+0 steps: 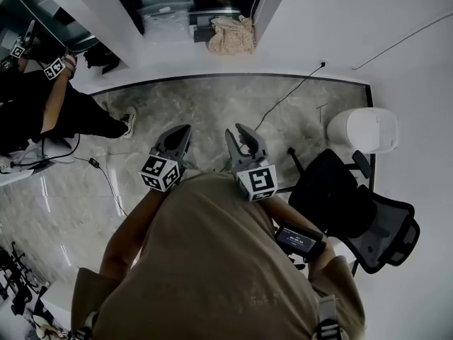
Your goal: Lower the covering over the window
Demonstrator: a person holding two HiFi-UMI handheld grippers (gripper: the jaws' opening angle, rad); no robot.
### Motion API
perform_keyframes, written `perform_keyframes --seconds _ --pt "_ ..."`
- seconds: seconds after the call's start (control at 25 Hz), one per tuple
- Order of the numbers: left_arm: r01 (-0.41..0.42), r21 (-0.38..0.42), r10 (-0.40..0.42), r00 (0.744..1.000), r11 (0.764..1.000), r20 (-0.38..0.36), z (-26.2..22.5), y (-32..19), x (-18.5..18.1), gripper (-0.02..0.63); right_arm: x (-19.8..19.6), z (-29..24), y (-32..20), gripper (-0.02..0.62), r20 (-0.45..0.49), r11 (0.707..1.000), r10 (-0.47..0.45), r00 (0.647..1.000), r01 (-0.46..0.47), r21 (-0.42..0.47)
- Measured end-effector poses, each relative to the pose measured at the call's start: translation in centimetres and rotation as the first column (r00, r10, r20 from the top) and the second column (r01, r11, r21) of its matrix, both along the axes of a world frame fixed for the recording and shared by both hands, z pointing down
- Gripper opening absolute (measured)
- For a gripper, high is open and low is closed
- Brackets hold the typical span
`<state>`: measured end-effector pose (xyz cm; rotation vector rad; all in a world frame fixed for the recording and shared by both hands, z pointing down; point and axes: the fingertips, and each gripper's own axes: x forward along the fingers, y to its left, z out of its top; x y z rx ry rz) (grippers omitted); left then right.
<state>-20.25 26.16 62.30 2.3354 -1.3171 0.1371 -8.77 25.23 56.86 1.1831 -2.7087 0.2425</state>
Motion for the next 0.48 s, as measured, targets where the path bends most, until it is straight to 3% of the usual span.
perform_keyframes --seconds 0.48 --pt "-0.037 -0.031 0.037 0.999 0.999 -0.008 0.4 1.6 2.4 0.014 2.8 0.7 2.1 0.106 0.006 0.999 0.042 0.999 -0.042 -0.034"
